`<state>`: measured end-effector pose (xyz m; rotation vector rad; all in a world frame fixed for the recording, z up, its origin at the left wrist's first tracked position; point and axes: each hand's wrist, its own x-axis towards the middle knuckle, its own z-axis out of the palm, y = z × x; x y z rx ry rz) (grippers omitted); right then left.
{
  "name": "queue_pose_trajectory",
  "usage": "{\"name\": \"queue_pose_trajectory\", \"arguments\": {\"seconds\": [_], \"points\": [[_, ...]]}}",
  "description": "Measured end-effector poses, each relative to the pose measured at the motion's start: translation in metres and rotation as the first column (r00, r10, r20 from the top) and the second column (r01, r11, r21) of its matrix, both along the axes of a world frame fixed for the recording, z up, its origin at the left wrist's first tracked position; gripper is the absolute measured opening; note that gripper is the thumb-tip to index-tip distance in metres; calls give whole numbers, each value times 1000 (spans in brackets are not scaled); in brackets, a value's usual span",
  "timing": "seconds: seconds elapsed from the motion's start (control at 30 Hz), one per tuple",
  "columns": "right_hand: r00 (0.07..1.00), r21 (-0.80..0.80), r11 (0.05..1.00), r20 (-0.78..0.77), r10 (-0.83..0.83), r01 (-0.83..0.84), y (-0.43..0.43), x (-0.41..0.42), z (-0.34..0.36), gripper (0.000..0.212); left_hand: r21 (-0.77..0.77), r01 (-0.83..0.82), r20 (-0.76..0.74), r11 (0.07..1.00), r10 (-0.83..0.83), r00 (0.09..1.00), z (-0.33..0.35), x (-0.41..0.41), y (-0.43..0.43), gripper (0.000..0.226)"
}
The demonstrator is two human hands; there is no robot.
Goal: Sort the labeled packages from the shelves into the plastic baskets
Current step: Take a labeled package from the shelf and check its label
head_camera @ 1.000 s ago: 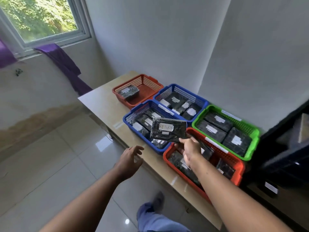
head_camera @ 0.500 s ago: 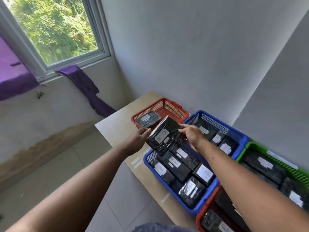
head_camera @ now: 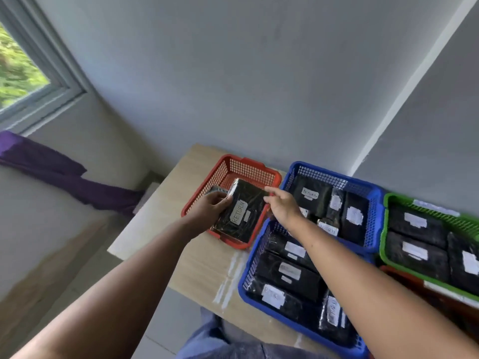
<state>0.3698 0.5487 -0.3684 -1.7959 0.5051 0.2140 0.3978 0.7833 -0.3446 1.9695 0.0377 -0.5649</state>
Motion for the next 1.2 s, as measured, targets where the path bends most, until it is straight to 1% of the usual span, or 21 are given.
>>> {"name": "queue_pose_trajectory", "arguments": {"seconds": [0.07, 0.13, 0.2, 0.27, 0.33, 0.43, 0.5, 0.6, 0.73, 0.8, 0.87, 0.97, 1.03, 1.13, 1.2], "points": [[995, -90, 991, -29, -99, 96, 16, 6, -16, 37, -67, -40, -37, 997, 37, 999, -15, 26, 10, 23], [979, -248, 951, -37, -200, 185, 34, 8, -35, 44, -74, -66, -49, 995, 62, 997, -30, 51, 19, 20], [949, -385, 881, -40, -313, 274, 54, 5, -52, 52, -36, -35, -78, 999, 32, 996, -47, 70, 27, 21], [919, -440, 835, -50, -390, 331, 73, 0, -65, 62, 1, 48, -111, 999, -48, 993, -59, 85, 31, 25], [900, -493, 806, -100, -425, 326, 90, -6, -74, 74, 22, 121, -113, 992, -118, 987, -65, 95, 31, 28], [874, -601, 755, -183, -451, 263, 105, -13, -87, 91, 70, 229, -130, 971, -219, 967, -70, 104, 26, 28], [874, -634, 727, -163, -458, 263, 111, -15, -98, 94, 99, 312, -138, 945, -298, 945, -78, 112, 21, 30], [877, -664, 691, -113, -468, 284, 113, -15, -113, 90, 159, 427, -149, 890, -406, 902, -88, 120, 14, 38], [883, -705, 646, -62, -466, 291, 114, -18, -124, 86, 220, 498, -149, 839, -476, 867, -99, 121, 8, 48], [881, -716, 631, -47, -471, 299, 116, -20, -128, 86, 265, 550, -154, 792, -529, 835, -105, 121, 7, 49], [876, -724, 615, -31, -481, 312, 118, -20, -131, 87, 322, 601, -128, 731, -595, 793, -110, 121, 6, 48], [875, -732, 609, -37, -482, 305, 119, -18, -133, 88, 412, 624, -44, 665, -669, 742, -113, 126, 5, 42], [876, -729, 619, -56, -479, 292, 119, -18, -131, 87, 492, 632, 9, 599, -729, 685, -112, 135, 3, 44], [877, -734, 617, -64, -477, 282, 119, -18, -130, 86, 636, 598, 76, 488, -811, 580, -109, 153, -6, 61], [879, -744, 607, -57, -473, 279, 119, -19, -132, 86, 662, 609, 106, 437, -859, 501, -107, 165, -16, 69]]}}
